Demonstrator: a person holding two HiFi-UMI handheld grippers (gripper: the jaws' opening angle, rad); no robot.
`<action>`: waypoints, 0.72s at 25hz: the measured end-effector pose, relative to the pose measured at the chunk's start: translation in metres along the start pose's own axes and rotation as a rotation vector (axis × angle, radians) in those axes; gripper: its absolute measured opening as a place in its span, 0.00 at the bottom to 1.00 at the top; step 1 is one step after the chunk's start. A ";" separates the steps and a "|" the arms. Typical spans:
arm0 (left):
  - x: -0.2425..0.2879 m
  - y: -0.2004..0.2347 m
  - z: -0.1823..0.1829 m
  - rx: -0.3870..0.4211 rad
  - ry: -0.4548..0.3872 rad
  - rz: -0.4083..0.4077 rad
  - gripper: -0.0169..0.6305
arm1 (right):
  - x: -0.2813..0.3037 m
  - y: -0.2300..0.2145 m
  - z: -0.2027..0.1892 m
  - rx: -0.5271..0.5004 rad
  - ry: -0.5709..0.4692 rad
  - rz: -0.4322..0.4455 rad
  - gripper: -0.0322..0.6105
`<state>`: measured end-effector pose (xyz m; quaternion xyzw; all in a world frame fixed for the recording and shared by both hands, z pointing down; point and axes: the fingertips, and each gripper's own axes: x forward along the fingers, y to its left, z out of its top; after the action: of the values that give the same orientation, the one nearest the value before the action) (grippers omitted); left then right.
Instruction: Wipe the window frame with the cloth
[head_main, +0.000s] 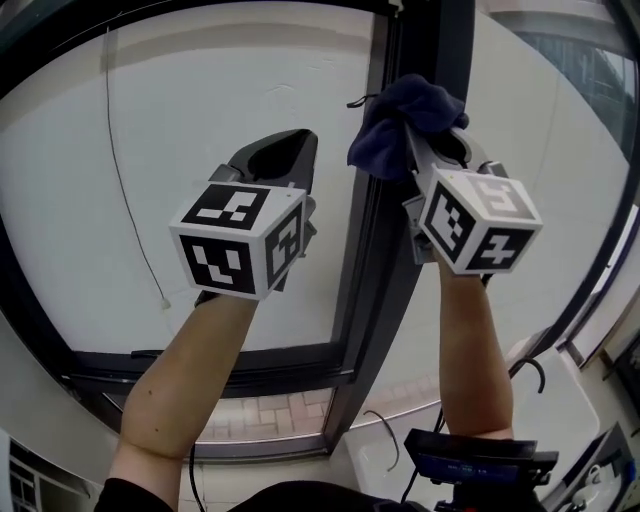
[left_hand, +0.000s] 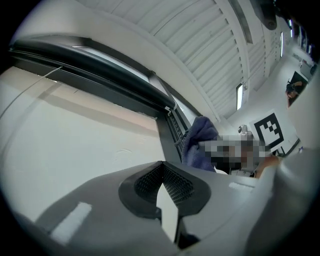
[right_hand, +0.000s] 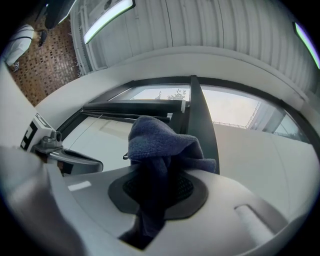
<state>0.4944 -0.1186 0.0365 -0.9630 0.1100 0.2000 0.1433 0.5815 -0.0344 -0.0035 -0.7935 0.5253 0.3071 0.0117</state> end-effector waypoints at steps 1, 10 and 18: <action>-0.001 -0.001 -0.006 0.005 0.012 -0.002 0.02 | -0.003 0.002 -0.005 0.010 0.002 0.004 0.14; -0.013 -0.017 -0.045 -0.043 0.048 -0.041 0.02 | -0.023 0.017 -0.040 0.042 0.035 0.016 0.14; -0.018 -0.034 -0.075 -0.061 0.092 -0.072 0.02 | -0.041 0.028 -0.071 0.062 0.071 0.033 0.14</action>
<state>0.5138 -0.1082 0.1181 -0.9784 0.0754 0.1535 0.1158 0.5816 -0.0373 0.0834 -0.7944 0.5475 0.2627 0.0125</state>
